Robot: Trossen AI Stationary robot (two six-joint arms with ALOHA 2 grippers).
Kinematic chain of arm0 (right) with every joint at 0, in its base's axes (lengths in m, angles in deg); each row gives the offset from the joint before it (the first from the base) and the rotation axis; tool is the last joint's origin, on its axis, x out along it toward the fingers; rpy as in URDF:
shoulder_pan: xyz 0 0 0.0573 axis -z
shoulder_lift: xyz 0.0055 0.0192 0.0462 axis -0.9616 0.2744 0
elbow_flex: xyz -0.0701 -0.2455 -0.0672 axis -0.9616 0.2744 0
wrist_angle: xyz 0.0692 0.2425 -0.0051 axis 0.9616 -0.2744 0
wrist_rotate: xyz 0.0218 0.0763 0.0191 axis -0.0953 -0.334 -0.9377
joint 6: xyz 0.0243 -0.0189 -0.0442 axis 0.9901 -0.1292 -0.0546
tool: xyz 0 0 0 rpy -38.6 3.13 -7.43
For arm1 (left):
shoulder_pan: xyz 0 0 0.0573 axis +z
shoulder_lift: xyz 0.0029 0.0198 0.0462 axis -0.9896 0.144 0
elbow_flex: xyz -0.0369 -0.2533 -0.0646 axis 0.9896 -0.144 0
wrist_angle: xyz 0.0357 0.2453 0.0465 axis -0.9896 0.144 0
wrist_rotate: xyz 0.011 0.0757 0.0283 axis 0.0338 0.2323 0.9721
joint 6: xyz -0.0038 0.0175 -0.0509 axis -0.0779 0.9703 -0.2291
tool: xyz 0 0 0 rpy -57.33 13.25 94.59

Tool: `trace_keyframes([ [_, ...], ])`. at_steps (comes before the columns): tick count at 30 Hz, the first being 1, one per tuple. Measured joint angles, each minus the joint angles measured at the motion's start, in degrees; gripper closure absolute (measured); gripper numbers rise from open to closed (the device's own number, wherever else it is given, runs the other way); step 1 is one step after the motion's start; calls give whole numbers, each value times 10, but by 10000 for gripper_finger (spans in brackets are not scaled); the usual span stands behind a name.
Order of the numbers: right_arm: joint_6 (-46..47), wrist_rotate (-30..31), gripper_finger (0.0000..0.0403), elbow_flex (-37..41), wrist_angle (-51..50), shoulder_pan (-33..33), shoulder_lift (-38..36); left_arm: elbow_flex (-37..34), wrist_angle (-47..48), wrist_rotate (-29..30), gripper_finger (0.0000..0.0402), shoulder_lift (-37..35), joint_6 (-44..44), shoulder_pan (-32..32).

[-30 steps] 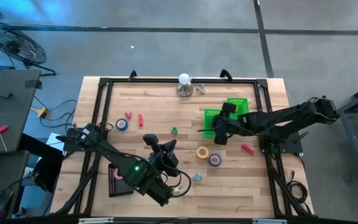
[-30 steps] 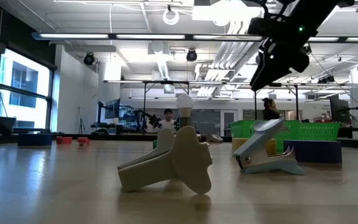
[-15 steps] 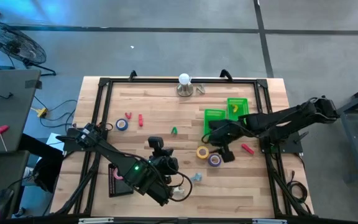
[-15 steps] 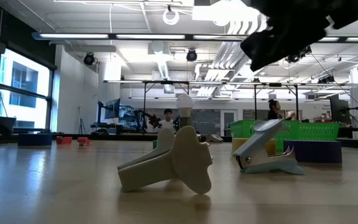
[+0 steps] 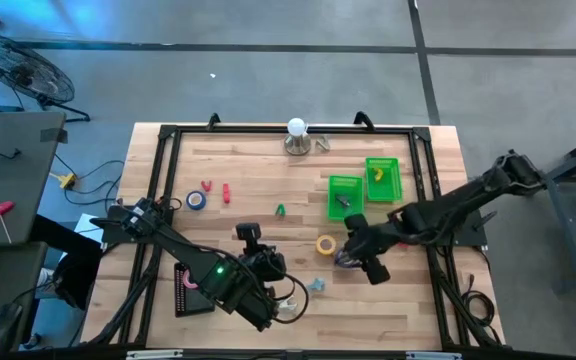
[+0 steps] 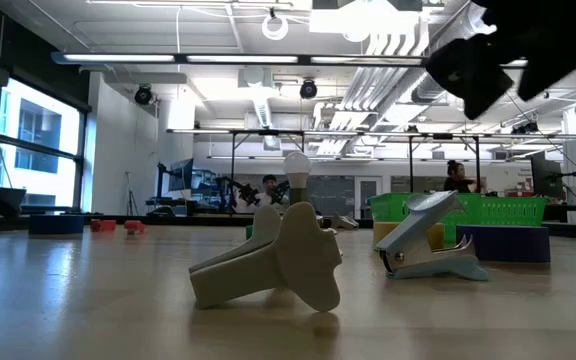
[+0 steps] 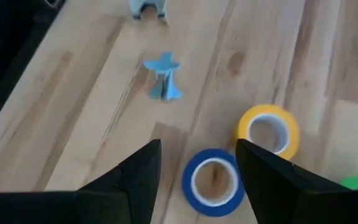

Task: Pick and place Stapler, Stapler remover, tape
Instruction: Put the purple tape into the black basket

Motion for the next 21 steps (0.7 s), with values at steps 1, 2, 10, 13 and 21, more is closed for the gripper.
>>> trace_keyframes([
  [1, 14, 1, 203, 0, -2, -9, 9, 0, 0, -3, 401, 0, -3, 0],
  [2, 26, 3, 203, 0, -2, -16, 21, 0, 0, -6, 401, 0, -8, 0],
  [10, 56, 49, 203, 0, 0, -44, 132, 0, -1, -11, 401, 0, -54, 0],
  [13, 69, 81, 203, 0, 0, -38, 158, -12, -9, -9, 401, 0, -66, 0],
  [21, 73, 93, 205, -2, 8, -11, 211, -83, -79, -8, 401, 0, -66, 0],
])
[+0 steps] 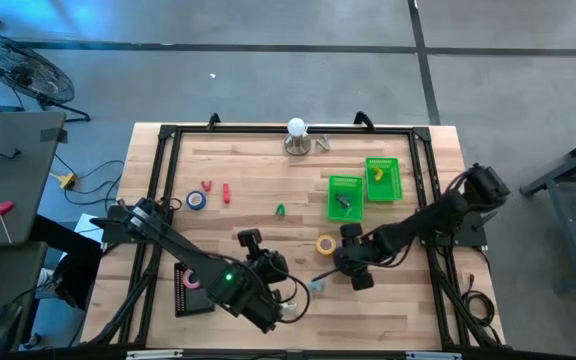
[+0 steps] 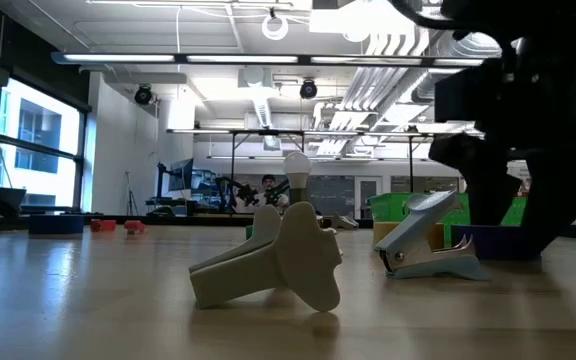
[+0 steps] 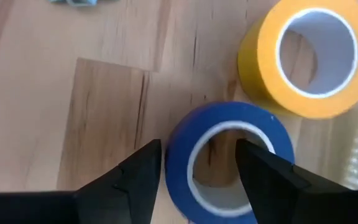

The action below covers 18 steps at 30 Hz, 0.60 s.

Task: Pick and place Stapler, Stapler remover, tape
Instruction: Put the purple tape into the black basket

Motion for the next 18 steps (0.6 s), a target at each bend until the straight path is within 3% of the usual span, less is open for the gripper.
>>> trace_keyframes([
  [4, 26, -16, 236, -1, 8, 6, 10, -44, -38, 23, 401, 1, 4, 0],
  [9, 38, -29, 361, 2, 46, -10, 8, -97, -91, 45, 401, 1, 4, 0],
  [10, 38, -29, 371, -1, 65, -15, 9, -107, -103, 53, 401, 1, 4, 0],
  [18, 41, 15, 369, -70, 36, -55, 9, -174, -174, 176, 401, 1, 4, 0],
])
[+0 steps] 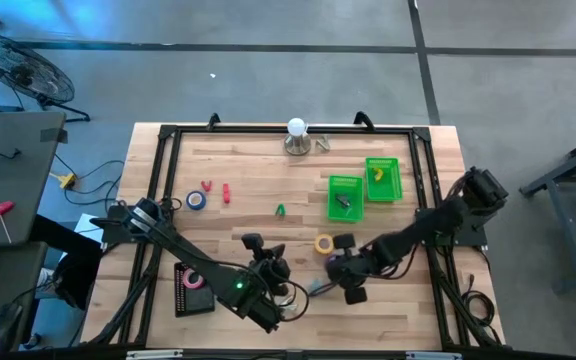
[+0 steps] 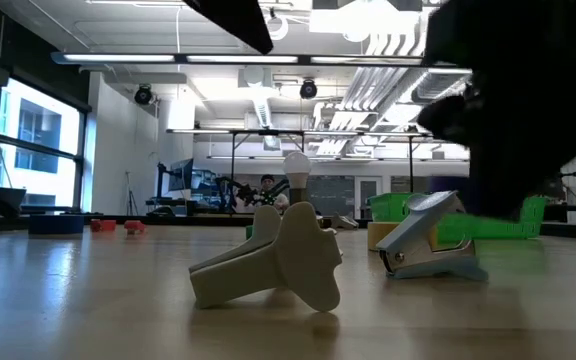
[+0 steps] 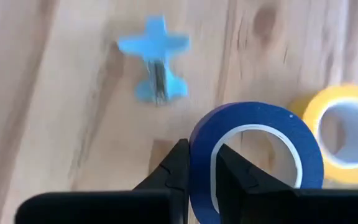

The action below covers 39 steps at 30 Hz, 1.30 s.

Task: Pick and place Stapler, Stapler remover, tape
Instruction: Put the purple tape into the black basket

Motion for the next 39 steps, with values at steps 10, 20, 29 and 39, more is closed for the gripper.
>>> trace_keyframes([
  [10, -47, 101, 369, -142, -151, -37, 0, -13, -8, 72, 401, -1, 0, 0],
  [20, -122, 126, 369, -194, -166, -29, -1, 28, 2, 20, 379, -6, 122, 0],
  [29, -152, 136, 369, -198, -177, -16, -12, 94, 14, -13, 265, -5, 136, 2],
  [39, -237, 257, 369, -198, -167, -36, -43, 85, 2, -30, 211, -3, 111, 30],
])
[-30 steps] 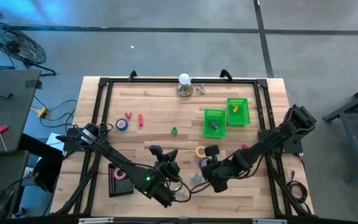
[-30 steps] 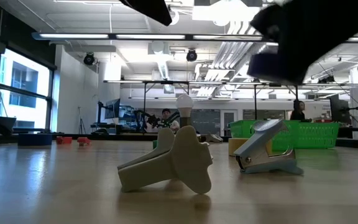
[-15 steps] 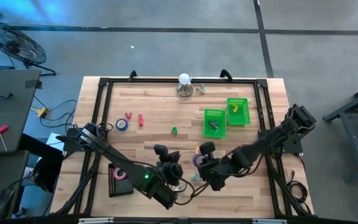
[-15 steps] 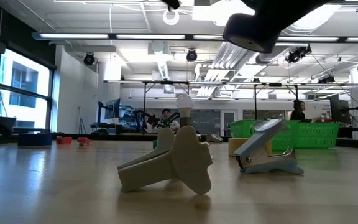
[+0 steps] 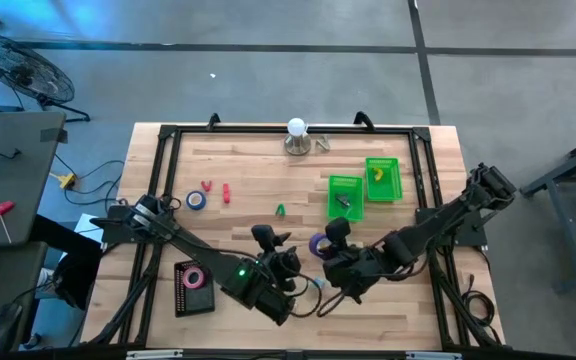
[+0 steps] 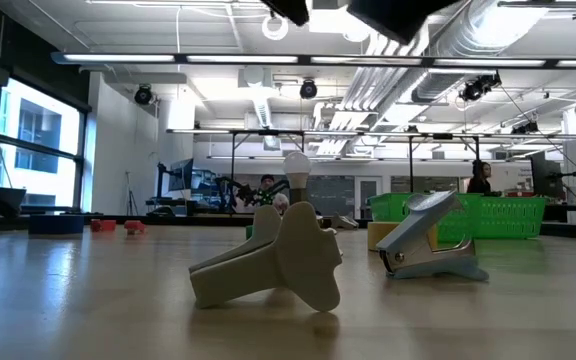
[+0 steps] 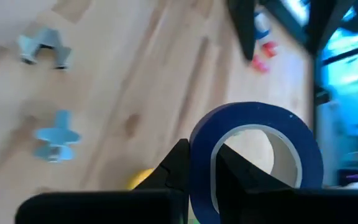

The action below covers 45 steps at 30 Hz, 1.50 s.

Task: Pick and place Stapler, Stapler remover, tape
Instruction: Put the purple tape into the black basket

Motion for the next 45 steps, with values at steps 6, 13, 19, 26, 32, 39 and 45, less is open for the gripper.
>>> trace_keyframes([
  [6, -84, 130, 370, 3, 28, -32, 0, -2, -55, 56, 211, 0, -7, 0],
  [13, -121, 215, 370, 3, 33, -58, 0, -2, -152, 41, 211, 0, 40, 1],
  [19, -144, 234, 370, 14, 46, -71, 0, -3, -281, -30, 211, 0, 168, 1],
  [26, -142, 290, 370, 18, 48, -109, 0, -3, -324, -71, 211, -7, 209, 20],
  [32, -146, 297, 370, 18, 46, -138, 0, -3, -359, -155, 211, -13, 229, 42],
  [39, -125, 315, 370, 17, 18, -153, -1, -4, -402, -211, 211, -13, 269, 49],
  [45, -76, 326, 370, 17, -33, -153, 1, -3, -407, -253, 211, -34, 264, 49],
])
